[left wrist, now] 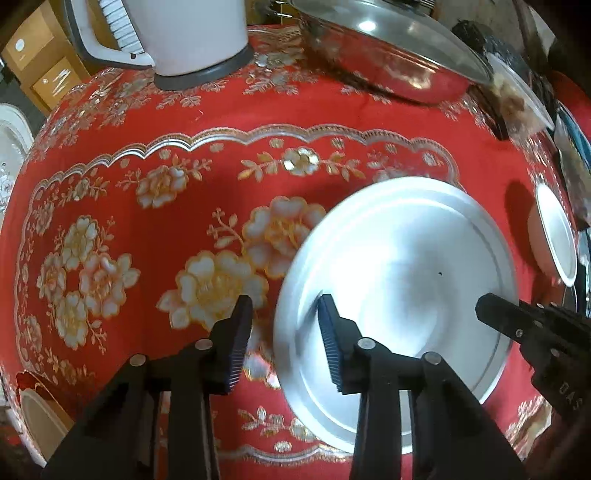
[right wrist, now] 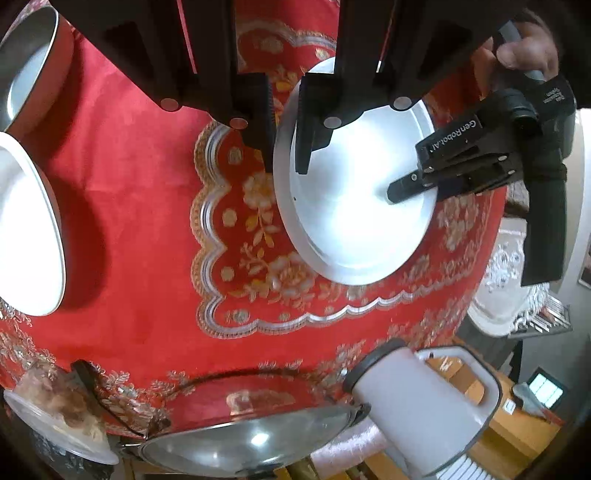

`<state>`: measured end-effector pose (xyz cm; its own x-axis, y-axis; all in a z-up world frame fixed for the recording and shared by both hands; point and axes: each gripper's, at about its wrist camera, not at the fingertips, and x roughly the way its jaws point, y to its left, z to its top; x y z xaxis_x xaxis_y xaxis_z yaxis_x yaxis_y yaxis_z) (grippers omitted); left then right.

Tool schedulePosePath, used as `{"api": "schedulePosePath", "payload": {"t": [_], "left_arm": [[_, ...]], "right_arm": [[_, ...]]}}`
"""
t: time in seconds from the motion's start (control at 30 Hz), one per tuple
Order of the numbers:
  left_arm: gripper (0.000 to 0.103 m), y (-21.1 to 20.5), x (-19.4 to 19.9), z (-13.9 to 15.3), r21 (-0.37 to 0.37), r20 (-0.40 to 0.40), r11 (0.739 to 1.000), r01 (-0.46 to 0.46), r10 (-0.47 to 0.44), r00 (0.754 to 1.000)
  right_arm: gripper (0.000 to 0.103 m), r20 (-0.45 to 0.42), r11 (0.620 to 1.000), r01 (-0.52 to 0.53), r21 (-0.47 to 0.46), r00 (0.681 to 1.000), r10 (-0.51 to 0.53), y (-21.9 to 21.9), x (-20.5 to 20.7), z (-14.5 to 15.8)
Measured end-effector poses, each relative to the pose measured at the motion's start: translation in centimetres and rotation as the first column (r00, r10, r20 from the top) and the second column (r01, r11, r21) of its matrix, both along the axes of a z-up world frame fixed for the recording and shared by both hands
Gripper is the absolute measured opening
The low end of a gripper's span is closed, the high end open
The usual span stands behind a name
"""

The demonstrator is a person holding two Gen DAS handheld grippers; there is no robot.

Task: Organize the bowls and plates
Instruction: 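Lift the white plate with both grippers and carry it over the bowl stack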

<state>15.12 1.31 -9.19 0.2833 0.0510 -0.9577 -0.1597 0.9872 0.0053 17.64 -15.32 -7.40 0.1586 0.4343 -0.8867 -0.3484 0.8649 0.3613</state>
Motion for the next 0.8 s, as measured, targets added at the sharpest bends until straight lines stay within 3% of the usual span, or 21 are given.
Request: {"api": "schedulePosePath", "payload": {"t": [0.17, 0.4, 0.8], "left_arm": [[0.02, -0.5, -0.7, -0.1, -0.014, -0.007, 1.0, 0.013, -0.013, 1.0], [0.019, -0.4, -2.8, 0.6, -0.058, 0.002, 0.998, -0.009, 0.009, 1.0], [0.019, 2.5, -5.6, 6.0, -0.039, 0.103, 0.998, -0.053, 0.056, 0.993]], "right_arm": [[0.011, 0.012, 0.997, -0.041, -0.064, 0.999, 0.041, 0.6, -0.9, 0.5], [0.01, 0.037, 0.996, -0.033, -0.079, 0.999, 0.037, 0.8, -2.2, 1.4], [0.01, 0.146, 0.993, -0.072, -0.089, 0.986, 0.085, 3.4, -5.0, 7.2]]}}
